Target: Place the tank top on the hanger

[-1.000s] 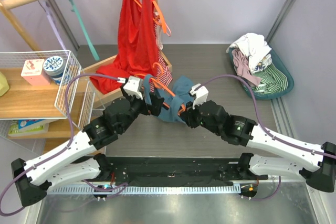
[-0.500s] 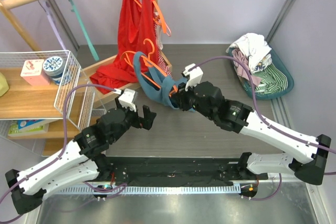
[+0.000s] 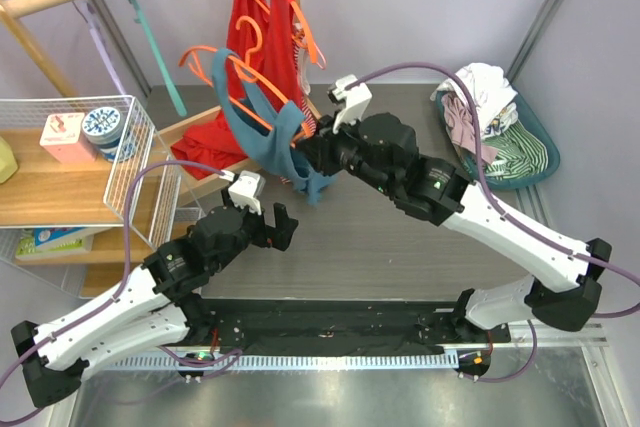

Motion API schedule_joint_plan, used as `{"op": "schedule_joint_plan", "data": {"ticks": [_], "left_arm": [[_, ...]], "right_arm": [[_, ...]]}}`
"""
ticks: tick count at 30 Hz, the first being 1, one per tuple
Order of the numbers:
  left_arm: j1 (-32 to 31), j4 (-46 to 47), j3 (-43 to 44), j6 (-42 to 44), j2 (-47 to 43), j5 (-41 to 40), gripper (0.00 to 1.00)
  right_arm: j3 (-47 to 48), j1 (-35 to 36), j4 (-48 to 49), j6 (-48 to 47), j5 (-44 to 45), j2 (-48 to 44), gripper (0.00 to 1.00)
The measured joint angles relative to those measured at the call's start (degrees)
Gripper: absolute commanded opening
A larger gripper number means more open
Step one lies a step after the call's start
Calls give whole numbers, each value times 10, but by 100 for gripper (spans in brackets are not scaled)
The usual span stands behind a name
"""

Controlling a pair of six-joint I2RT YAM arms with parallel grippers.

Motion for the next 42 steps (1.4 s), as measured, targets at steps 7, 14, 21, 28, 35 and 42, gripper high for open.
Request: {"op": "schedule_joint_plan", "data": {"ticks": [7, 14, 21, 28, 35, 42], "left_arm": [[0, -2, 0, 0, 0, 0, 100], [0, -2, 0, 0, 2, -5, 100], [0, -2, 0, 0, 2, -6, 100], [0, -2, 0, 0, 11, -7, 100], [0, -1, 0, 0, 18, -6, 100], [0, -1, 0, 0, 17, -6, 100]], "right_arm": [[129, -30, 4, -9, -38, 97, 1], [249, -88, -8, -11, -70, 204, 1], [339, -116, -13, -21, -81, 266, 1], [402, -147, -8, -13, -102, 297, 1], [492, -186, -2, 17, -144, 374, 1], [507, -207, 3, 43, -153, 416, 1]]}}
